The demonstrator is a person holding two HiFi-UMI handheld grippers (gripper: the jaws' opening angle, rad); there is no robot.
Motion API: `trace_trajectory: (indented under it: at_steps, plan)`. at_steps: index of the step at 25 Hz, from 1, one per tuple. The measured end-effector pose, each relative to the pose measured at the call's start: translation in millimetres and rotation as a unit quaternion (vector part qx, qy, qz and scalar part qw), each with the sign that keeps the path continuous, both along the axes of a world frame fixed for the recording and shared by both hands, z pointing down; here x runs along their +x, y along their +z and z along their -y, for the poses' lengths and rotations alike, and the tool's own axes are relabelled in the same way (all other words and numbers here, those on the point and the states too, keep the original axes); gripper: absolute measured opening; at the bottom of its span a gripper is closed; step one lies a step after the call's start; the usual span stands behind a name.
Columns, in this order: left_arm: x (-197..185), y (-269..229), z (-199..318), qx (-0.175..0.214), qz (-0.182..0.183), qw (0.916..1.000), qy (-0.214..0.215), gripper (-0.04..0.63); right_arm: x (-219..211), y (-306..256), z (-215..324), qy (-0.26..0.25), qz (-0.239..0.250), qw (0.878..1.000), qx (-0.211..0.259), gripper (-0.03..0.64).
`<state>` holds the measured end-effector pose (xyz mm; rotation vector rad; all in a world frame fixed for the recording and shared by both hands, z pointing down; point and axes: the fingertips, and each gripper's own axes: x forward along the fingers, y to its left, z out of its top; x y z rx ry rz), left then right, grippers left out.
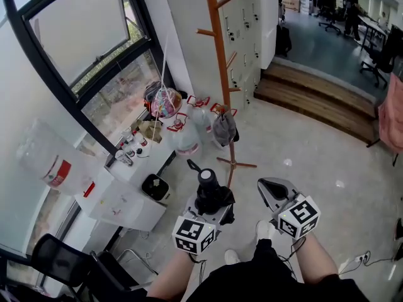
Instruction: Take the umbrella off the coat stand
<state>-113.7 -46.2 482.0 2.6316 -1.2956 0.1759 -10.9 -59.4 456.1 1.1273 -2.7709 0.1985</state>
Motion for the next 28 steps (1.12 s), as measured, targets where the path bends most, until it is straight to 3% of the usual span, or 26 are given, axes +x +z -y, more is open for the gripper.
trace_trajectory:
  at_steps: [28]
  plan:
    - [0.9,-8.4,-34.4,0.011,-0.001,0.9999,0.009,0.247,-2.4,-9.0,-35.4,0.005,-0.005,1.0,0.014,0.054]
